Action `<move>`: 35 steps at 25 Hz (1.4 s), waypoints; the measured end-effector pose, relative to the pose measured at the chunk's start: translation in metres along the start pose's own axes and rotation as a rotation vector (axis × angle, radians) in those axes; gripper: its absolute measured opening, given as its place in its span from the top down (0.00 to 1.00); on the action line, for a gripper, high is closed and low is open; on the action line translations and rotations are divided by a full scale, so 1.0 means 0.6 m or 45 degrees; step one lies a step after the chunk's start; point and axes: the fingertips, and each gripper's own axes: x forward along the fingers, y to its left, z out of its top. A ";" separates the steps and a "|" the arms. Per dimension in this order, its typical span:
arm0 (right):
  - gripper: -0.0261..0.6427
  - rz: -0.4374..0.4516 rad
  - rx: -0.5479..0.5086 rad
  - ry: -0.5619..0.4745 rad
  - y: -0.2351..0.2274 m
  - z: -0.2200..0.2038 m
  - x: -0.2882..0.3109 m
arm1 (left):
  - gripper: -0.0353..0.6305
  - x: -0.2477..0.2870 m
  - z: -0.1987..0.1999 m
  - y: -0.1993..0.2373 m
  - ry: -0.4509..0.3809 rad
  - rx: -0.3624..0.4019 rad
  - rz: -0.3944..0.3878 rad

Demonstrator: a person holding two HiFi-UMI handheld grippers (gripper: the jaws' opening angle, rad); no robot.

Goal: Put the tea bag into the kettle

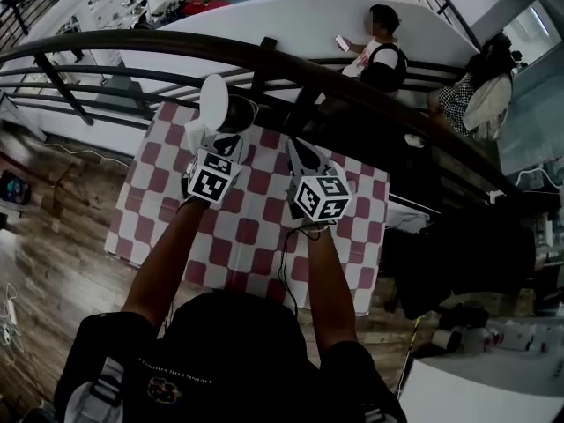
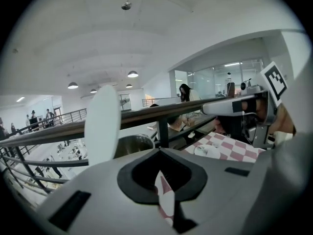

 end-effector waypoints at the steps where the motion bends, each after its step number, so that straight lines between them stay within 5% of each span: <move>1: 0.94 -0.023 0.007 -0.003 -0.011 -0.001 -0.012 | 0.95 0.008 0.002 -0.016 0.005 0.009 -0.027; 20: 0.94 -0.508 0.117 -0.034 -0.211 -0.057 -0.302 | 0.95 0.138 0.073 -0.339 0.000 0.243 -0.482; 35: 0.94 -0.633 0.222 0.006 -0.268 -0.135 -0.383 | 0.95 0.182 0.038 -0.447 0.086 0.312 -0.602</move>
